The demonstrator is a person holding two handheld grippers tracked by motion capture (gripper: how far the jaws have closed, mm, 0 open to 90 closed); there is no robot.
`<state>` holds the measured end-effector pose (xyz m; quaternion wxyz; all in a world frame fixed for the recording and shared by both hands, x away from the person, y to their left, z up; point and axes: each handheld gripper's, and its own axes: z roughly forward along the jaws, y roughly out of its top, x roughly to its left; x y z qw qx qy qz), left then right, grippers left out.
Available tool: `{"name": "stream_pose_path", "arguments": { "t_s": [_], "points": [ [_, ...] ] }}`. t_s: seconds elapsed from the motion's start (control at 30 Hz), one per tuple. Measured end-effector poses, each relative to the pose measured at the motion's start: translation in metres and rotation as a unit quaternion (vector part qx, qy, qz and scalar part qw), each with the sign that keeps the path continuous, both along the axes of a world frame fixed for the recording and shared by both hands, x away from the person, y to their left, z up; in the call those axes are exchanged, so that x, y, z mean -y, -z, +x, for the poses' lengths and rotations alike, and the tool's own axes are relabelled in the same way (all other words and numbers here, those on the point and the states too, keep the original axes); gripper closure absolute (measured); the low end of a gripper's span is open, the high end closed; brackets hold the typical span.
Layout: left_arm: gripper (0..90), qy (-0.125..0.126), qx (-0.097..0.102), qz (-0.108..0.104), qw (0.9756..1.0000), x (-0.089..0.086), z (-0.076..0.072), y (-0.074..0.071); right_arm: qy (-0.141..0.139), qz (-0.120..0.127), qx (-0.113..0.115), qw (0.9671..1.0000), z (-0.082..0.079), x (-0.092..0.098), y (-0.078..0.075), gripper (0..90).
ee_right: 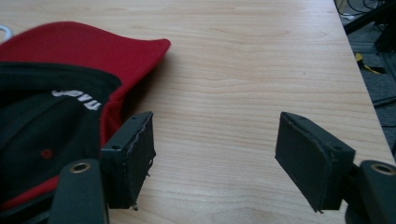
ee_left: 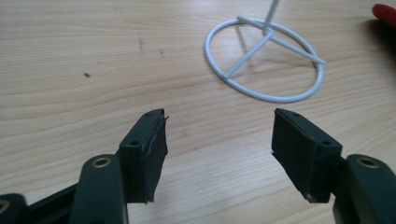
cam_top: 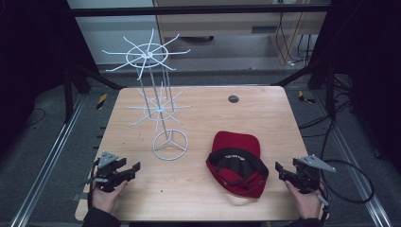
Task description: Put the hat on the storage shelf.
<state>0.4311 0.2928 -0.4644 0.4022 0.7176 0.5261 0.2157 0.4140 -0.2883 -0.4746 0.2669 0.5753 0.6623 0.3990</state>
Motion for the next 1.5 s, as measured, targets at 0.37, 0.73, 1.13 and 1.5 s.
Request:
{"name": "stream_pose_path", "arguments": {
  "t_s": [0.37,0.73,1.13,1.5],
  "points": [
    [45.0,0.042,0.010,-0.006,0.9991,0.025,-0.014,-0.007,-0.039,0.002,0.010,0.9992,-0.012,-0.014,-0.008,38.6],
    [49.4,0.071,0.023,-0.009,0.9971,0.056,-0.015,-0.014,-0.079,0.011,0.013,0.9967,-0.015,-0.033,-0.020,42.3],
    [56.7,0.115,0.032,-0.005,0.9929,0.106,-0.007,-0.023,-0.087,0.018,0.007,0.9960,-0.014,-0.037,-0.023,50.2],
    [58.1,0.149,0.040,0.020,0.9878,0.156,0.005,-0.030,-0.100,0.019,-0.008,0.9948,-0.013,-0.041,-0.023,54.9]
  ]
}}
